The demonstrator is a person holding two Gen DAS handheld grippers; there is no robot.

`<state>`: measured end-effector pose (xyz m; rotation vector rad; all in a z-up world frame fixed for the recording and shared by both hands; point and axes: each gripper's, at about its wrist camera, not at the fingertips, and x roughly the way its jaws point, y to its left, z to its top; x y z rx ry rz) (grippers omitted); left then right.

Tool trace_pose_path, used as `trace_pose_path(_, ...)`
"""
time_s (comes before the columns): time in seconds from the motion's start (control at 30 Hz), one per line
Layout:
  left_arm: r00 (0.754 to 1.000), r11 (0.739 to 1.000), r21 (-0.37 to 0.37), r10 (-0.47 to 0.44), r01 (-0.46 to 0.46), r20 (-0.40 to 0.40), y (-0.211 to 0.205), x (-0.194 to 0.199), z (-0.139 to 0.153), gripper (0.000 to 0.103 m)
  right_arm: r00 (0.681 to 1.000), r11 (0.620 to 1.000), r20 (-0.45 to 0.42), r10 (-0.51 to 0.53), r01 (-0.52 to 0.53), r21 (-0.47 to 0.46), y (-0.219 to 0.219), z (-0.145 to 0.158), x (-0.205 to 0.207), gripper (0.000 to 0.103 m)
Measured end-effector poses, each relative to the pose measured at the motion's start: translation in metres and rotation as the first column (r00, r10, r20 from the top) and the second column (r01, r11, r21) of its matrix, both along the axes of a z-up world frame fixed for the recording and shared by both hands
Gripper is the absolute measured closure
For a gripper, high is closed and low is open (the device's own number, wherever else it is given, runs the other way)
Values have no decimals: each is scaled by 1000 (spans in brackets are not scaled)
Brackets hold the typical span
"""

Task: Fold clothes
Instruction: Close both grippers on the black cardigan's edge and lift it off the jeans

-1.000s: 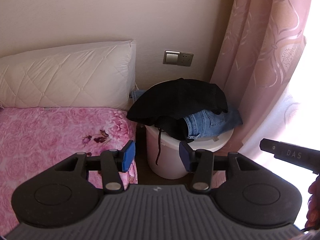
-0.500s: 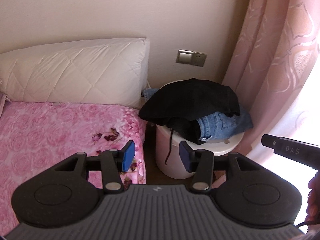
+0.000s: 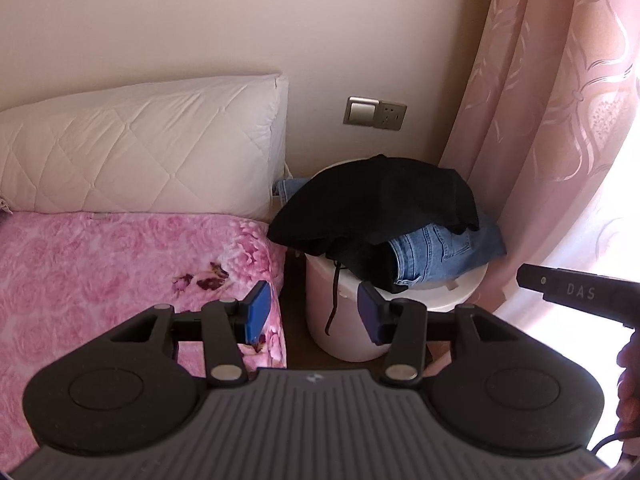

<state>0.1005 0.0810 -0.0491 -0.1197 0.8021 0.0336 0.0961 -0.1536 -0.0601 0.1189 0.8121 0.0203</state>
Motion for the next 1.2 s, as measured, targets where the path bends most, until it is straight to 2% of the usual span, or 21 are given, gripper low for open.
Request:
trace_pose_path(0.23, 999, 999, -24, 41, -42, -5, -2, 35, -9, 60, 1000, 1000, -21, 21, -21, -2, -11, -9, 40, 57)
trace_pose_path(0.37, 996, 994, -67, 79, -81, -28, -3, 66, -19, 60, 999, 999, -39, 38, -37, 10, -21, -17, 69, 57)
trace_pose_path(0.53, 989, 981, -160, 91, -110, -120, -3, 117, -43, 60, 999, 999, -42, 33, -32, 28, -38, -29, 112, 57)
trace_pose_path(0.7, 973, 966, -217, 94, -141, -213, -4, 166, -72, 60, 996, 996, -75, 54, -48, 76, -58, -46, 157, 57)
trace_pose_path(0.83, 957, 950, -266, 90, -166, -275, -5, 198, -95, 60, 992, 994, -112, 60, -50, 94, -74, -65, 188, 57)
trace_pose_path(1.0, 936, 916, -332, 108, -224, -334, -4, 228, -126, 60, 986, 993, -162, 45, -26, 117, -98, -94, 220, 57)
trace_pose_path(1.2, 906, 873, -378, 149, -309, -396, 5, 248, -164, 60, 981, 996, -182, 63, -51, 71, -101, -121, 243, 57)
